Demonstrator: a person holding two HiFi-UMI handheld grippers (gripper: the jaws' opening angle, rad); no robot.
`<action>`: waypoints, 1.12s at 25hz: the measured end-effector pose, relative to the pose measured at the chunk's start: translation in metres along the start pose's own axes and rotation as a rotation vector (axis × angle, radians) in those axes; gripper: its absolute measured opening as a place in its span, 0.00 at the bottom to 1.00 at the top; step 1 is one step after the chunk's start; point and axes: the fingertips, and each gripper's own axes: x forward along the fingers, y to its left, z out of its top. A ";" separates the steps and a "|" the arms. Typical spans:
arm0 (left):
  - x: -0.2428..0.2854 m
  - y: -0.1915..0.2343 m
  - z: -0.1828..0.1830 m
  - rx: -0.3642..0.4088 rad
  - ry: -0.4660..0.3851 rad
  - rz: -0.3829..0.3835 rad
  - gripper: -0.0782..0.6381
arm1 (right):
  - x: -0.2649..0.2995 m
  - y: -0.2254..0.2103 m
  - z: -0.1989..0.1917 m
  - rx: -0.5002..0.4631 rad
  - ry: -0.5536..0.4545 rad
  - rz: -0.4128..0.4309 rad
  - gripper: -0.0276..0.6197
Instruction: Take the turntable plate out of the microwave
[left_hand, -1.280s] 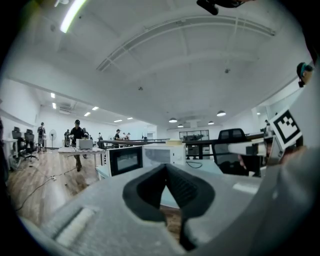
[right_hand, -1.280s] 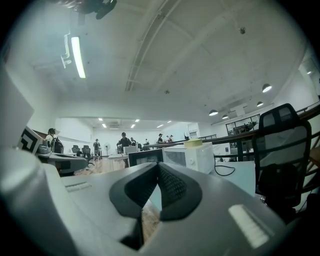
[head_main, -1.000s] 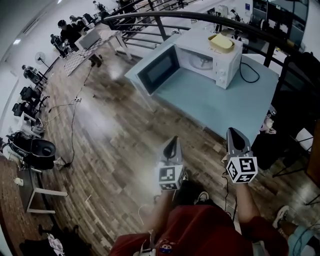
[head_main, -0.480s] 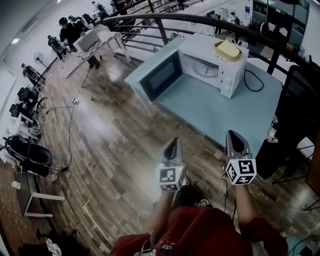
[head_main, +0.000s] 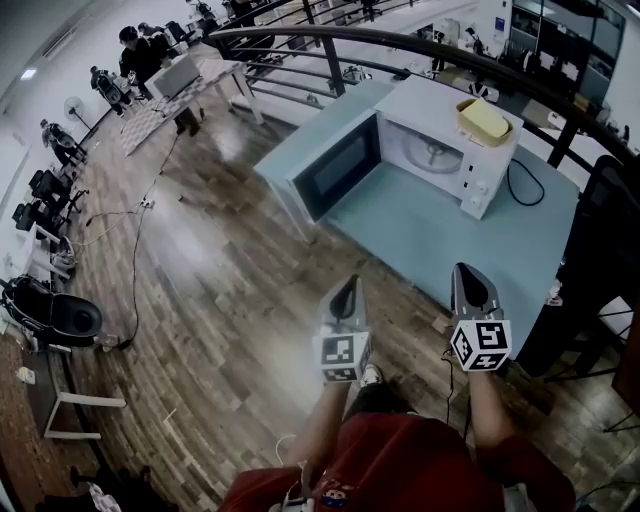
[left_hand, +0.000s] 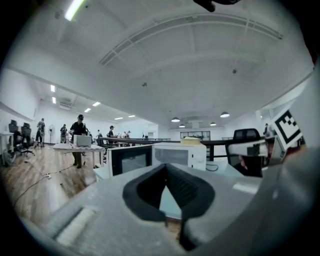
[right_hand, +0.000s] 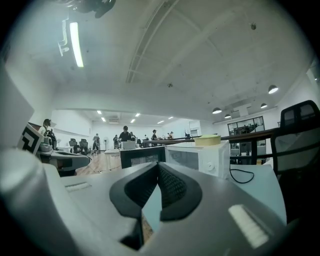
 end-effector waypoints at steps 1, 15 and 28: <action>0.005 0.007 0.000 -0.004 0.004 -0.004 0.10 | 0.008 0.003 0.000 -0.002 0.004 0.000 0.05; 0.078 0.072 -0.022 -0.045 0.078 -0.061 0.10 | 0.105 0.021 -0.013 -0.024 0.085 -0.023 0.05; 0.133 0.120 -0.028 -0.066 0.089 -0.106 0.10 | 0.174 0.032 -0.015 -0.034 0.111 -0.055 0.05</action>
